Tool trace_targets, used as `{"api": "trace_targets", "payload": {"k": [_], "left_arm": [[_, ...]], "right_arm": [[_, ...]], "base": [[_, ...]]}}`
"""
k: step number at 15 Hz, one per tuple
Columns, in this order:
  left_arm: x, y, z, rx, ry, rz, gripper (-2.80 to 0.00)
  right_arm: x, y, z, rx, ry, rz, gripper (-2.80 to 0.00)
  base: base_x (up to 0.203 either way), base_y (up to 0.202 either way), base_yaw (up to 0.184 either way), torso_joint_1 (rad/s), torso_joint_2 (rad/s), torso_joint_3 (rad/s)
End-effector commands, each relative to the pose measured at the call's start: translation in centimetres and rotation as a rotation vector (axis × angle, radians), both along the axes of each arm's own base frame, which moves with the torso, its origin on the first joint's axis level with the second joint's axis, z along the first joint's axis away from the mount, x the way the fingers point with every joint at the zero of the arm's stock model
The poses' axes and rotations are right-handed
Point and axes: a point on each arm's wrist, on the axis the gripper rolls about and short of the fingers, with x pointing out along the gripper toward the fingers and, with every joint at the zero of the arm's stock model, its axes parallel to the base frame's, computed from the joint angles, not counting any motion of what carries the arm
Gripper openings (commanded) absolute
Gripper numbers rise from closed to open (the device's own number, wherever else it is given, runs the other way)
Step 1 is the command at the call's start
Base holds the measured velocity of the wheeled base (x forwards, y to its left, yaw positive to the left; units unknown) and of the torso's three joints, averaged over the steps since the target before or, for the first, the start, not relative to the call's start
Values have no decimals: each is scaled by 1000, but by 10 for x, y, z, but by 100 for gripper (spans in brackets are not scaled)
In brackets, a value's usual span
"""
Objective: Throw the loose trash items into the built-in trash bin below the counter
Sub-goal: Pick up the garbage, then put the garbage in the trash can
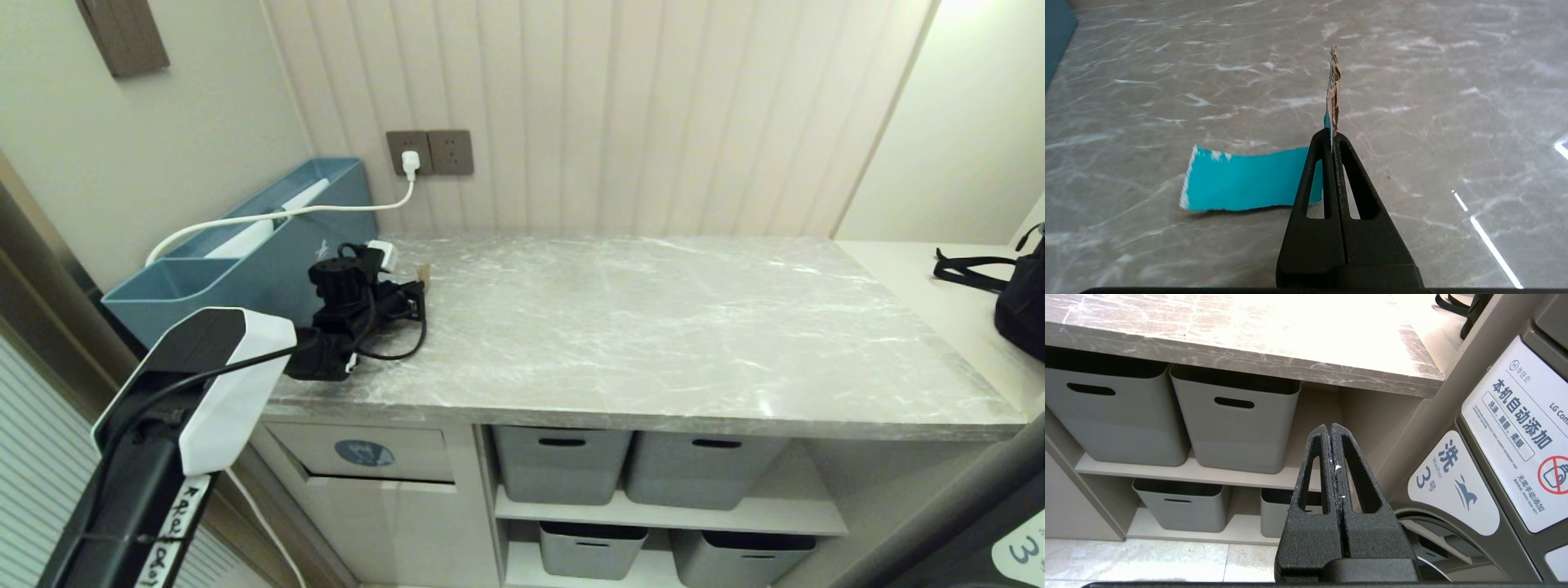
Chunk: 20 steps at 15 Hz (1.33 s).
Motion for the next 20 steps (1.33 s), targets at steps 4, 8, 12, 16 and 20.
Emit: {"api": "trace_targets", "payload": {"k": [4,8,12,16,20], "left_arm": [[-51,-17,88,-103,-23,-83,-280],[-167,-4,180,-144,-44,-222,-280],[-299,24,220,-156,-61,-206,-280],[-377,44,186,-162,-5,-43,-280],[-402,51,145,-146,83,52,-280]], "right_arm": [[0,0,0,-1,2,-1,-280],[0,0,0,-1,2,-1,-280],[0,0,0,-1,2,-1,-280],[0,0,0,-1,2,-1,-280],[0,0,0,-1,2,-1,-280]], "base": [[0,0,0,0,0,0],[0,0,0,0,0,0],[0,0,0,0,0,0],[0,0,0,0,0,0],[0,0,0,0,0,0]]}}
